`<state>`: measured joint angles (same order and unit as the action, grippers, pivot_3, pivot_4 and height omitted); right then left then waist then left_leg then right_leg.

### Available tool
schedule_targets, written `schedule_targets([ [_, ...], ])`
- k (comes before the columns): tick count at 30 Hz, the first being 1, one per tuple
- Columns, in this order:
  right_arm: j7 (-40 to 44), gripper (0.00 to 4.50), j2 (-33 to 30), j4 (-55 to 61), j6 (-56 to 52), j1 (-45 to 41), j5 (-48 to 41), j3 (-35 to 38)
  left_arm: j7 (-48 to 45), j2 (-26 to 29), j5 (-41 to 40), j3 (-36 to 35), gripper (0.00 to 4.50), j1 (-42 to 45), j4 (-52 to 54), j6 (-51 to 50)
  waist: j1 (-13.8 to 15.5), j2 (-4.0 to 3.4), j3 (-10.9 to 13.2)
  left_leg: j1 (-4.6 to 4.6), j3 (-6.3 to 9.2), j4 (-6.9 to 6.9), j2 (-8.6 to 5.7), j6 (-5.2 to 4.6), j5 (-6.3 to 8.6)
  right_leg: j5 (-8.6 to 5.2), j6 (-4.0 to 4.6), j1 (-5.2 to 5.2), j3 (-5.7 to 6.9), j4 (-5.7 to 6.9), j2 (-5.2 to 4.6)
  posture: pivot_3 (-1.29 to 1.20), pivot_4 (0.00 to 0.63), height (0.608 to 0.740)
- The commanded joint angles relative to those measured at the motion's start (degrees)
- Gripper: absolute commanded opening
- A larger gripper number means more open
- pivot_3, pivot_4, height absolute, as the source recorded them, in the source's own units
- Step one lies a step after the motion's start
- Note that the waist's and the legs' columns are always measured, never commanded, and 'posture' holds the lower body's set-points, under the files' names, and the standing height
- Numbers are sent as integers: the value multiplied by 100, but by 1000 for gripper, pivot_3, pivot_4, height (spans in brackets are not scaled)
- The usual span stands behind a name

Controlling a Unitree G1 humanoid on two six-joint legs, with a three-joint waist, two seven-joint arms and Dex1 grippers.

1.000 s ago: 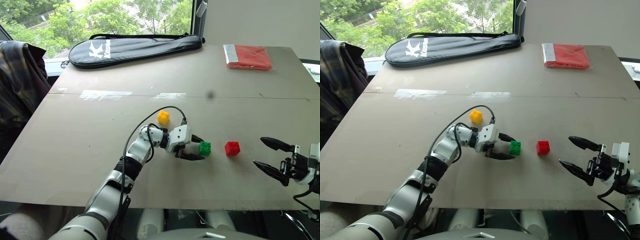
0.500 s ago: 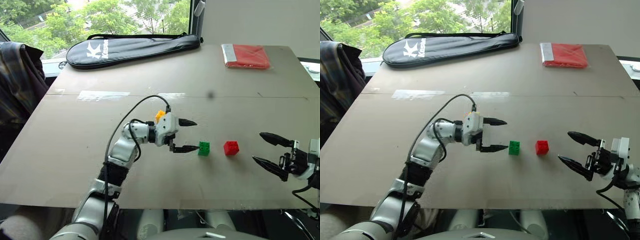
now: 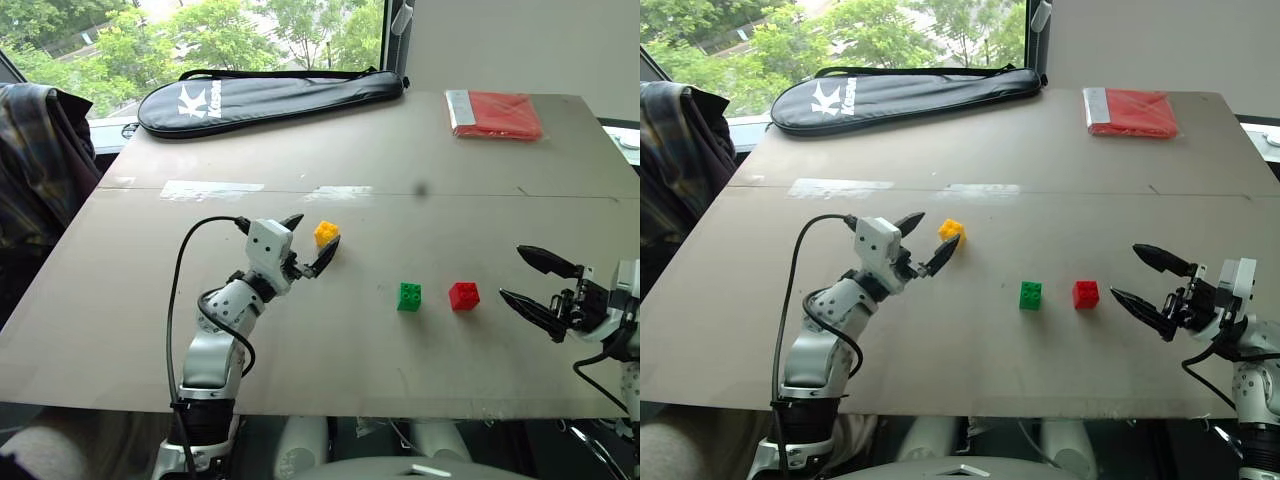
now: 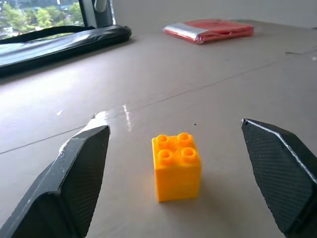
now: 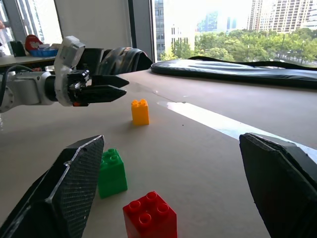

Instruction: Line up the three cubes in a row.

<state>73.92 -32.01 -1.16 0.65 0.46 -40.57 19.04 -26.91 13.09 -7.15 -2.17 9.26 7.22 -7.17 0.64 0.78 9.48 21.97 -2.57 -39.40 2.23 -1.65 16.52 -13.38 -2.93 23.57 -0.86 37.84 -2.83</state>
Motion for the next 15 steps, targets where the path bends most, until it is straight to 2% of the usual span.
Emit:
schedule_targets([
  [1, -126, 4500, -34, 295, -59, -90, -61, 55, 32, 122, 287, 198, 4349, 282, -586, 346, 6, -1, 0, 0, -3, 1, 0, 0, 0, 0, 0, 0, 1, 0, 0, 0, 150, 708],
  [8, -183, 4500, -59, 373, -92, -86, -80, 90, -170, 115, 333, 526, 4349, 715, -1475, 510, 10, -1, -1, 8, -13, 1, -1, 0, 0, 0, -1, 3, 2, -7, -1, 0, 150, 708],
  [15, -189, 4500, -43, 407, -59, -13, -77, 100, 62, -9, 463, 614, 4349, 881, -1773, 441, 10, -1, -1, 8, -12, 2, 0, 0, 0, 0, -1, 4, 7, -5, -1, 0, 150, 708],
])
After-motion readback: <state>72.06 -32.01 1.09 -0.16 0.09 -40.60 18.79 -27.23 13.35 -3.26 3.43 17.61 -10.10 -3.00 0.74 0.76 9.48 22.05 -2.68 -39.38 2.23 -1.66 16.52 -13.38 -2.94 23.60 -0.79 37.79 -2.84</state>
